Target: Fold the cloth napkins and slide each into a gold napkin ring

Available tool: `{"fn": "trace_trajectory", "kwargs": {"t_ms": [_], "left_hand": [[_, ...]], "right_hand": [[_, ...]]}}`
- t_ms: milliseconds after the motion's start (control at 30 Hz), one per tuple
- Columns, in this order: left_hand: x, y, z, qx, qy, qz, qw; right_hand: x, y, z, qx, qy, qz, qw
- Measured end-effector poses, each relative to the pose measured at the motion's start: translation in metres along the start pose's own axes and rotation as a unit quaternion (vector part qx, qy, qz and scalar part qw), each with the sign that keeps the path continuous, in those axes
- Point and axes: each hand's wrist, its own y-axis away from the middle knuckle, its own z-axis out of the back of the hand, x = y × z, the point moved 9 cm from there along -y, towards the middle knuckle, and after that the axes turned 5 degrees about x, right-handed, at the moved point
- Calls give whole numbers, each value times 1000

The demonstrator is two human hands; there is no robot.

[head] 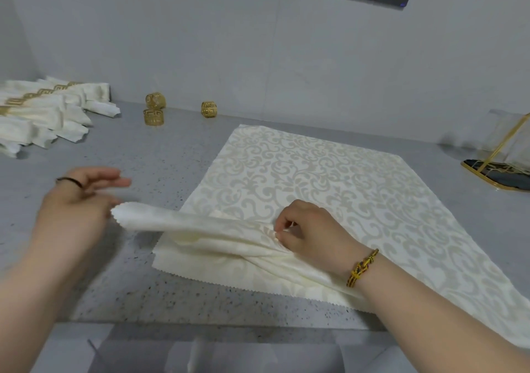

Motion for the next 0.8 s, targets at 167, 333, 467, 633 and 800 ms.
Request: {"fn": "trace_trajectory", "kwargs": {"t_ms": [167,333,467,633,800], "left_hand": [[-100,24,-23,72,-48,-186,979],[-104,74,-154,250,-452,-322,793],[-71,79,-177,282,-471,-321,771],[-38,70,-178,348,-466,-284,762],[-22,70,-174,403,-472,-272,735]], "right_hand": [[1,3,-1,-21,5,7,1000],[2,5,-3,-36,-13,9,999],[-2,5,-4,-46,-21,5,999],[-5,8,-4,-71,-34,21,997],[-7,19,-3,-79,-10,71,994]]}}
